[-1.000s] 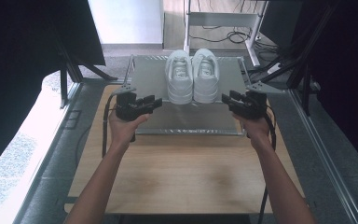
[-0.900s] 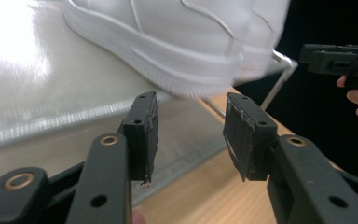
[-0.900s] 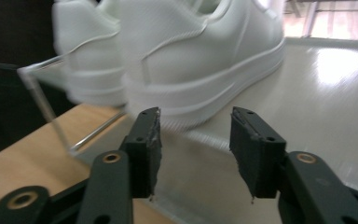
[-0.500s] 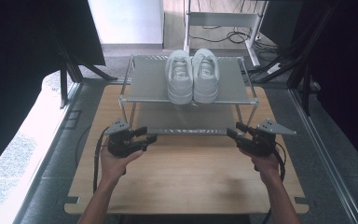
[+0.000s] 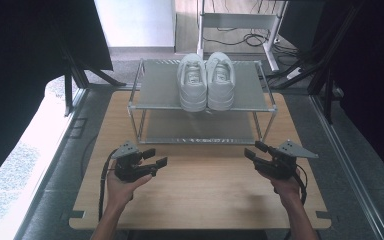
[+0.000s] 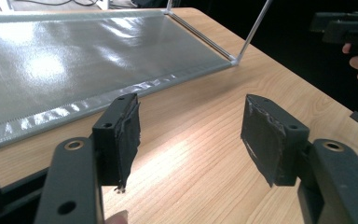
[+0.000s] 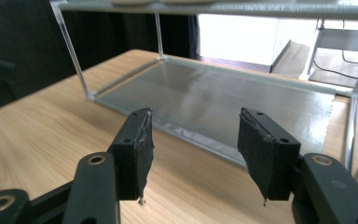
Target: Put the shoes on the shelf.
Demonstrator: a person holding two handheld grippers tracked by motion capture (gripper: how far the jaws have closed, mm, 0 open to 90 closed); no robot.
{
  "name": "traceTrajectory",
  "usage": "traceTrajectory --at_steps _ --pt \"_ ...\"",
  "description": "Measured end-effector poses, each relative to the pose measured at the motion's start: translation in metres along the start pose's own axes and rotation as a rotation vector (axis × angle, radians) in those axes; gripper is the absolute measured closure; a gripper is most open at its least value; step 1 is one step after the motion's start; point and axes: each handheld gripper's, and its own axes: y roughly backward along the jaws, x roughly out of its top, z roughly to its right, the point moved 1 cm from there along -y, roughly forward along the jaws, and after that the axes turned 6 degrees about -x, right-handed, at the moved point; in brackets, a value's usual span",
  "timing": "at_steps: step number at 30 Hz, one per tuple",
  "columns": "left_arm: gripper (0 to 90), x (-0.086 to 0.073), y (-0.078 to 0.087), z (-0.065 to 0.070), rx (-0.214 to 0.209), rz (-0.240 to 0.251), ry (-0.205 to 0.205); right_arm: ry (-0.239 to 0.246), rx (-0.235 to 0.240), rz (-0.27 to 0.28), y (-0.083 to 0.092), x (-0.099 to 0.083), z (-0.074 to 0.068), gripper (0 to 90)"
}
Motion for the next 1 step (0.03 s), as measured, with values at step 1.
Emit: traceTrajectory --at_steps 1 --pt "36.3 -0.0007 -0.0005 -0.0008 0.002 -0.002 0.001 0.004 -0.007 -0.012 0.0 -0.0027 0.0002 43.2"
